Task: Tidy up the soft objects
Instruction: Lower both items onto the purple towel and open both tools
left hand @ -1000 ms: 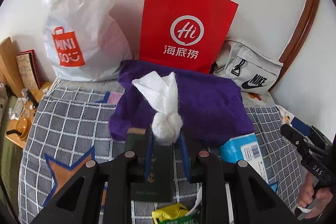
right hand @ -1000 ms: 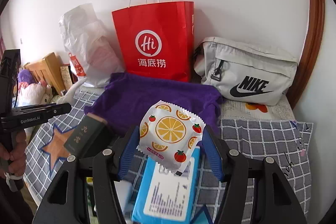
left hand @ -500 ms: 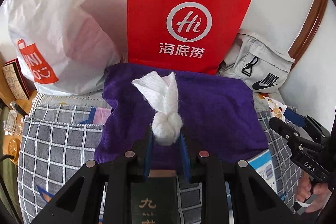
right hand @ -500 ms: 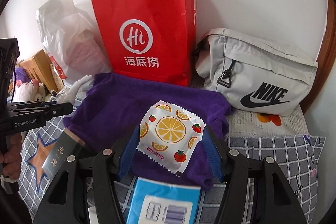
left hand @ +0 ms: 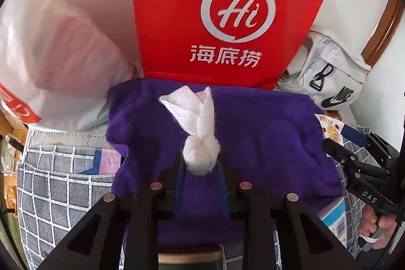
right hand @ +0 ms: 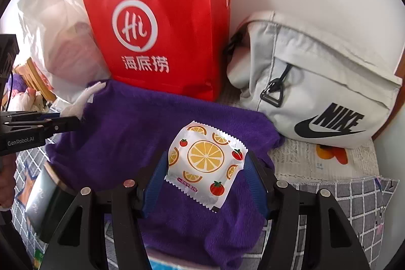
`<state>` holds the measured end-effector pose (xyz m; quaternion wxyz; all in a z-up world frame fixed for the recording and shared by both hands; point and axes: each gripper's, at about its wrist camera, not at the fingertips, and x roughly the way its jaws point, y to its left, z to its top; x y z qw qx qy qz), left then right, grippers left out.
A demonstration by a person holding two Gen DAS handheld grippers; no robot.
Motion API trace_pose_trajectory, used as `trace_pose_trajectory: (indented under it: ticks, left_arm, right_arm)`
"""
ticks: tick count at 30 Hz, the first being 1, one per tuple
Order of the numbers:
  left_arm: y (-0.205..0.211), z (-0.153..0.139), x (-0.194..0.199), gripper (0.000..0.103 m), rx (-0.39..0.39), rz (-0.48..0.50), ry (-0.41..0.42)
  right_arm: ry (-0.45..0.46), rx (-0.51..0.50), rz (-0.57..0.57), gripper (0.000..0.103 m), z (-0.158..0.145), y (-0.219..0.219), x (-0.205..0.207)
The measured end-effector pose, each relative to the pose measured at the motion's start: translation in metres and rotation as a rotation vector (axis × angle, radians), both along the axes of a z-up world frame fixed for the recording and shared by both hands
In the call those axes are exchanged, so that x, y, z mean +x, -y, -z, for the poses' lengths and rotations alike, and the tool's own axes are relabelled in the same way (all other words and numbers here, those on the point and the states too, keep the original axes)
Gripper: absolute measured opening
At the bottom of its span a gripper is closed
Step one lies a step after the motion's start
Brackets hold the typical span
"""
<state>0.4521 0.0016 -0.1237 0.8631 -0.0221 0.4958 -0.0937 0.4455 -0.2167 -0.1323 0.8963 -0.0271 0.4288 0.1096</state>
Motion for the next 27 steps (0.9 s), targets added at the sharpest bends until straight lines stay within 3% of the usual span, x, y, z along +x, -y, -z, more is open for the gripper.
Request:
trace_pose_trajectory:
  ticks: [15,21,25,27]
  left_arm:
    - [-0.004,0.038,0.039,0.023,-0.039,-0.006,-0.079]
    - [-0.01,0.054,0.048,0.023,-0.065,-0.036,-0.123]
    - [-0.007,0.056,0.051,0.025,-0.07,-0.03,-0.126]
    - [-0.011,0.055,0.051,0.034,-0.066,-0.043,-0.139]
  right_arm:
    - [-0.127,0.01,0.019,0.061,0.051,0.004,0.039]
    - [-0.11,0.009,0.012,0.062,0.052,0.005,0.043]
    - [-0.12,0.033,0.0,0.07,0.055,0.006,0.045]
    - [-0.115,0.029,-0.003,0.075,0.054,0.005,0.045]
